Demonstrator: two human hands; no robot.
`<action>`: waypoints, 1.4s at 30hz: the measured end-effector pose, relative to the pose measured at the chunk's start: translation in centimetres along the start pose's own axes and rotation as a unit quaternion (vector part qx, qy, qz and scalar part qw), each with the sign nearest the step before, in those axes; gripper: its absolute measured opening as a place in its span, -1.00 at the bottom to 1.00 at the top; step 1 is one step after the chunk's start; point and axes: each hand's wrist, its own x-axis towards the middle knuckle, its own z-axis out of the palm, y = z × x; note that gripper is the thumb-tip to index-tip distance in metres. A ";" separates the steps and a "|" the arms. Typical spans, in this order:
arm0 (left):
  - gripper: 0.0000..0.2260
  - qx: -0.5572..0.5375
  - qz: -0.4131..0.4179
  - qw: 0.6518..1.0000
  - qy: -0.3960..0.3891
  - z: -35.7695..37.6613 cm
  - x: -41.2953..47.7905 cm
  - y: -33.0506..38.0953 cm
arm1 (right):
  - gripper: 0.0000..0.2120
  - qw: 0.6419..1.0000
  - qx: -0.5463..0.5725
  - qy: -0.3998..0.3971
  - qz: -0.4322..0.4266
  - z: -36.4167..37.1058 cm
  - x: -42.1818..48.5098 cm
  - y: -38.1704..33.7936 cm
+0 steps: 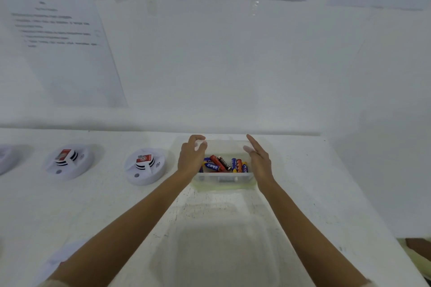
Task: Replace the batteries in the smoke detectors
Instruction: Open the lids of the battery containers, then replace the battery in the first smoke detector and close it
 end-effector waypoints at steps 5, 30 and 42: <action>-0.78 -0.037 0.031 0.998 0.045 0.0 -0.4 -0.1 | -0.65 0.999 0.016 0.030 -0.001 0.7 0.0 -0.1; -0.71 0.009 0.103 0.992 0.078 -10.2 -3.4 1.4 | -0.66 0.984 -0.072 -0.060 -0.150 5.3 -3.0 -4.7; -0.72 -0.077 -0.036 0.991 0.106 -17.6 -2.0 -4.0 | -0.62 0.975 -0.071 -0.200 -0.060 15.9 -5.5 -4.5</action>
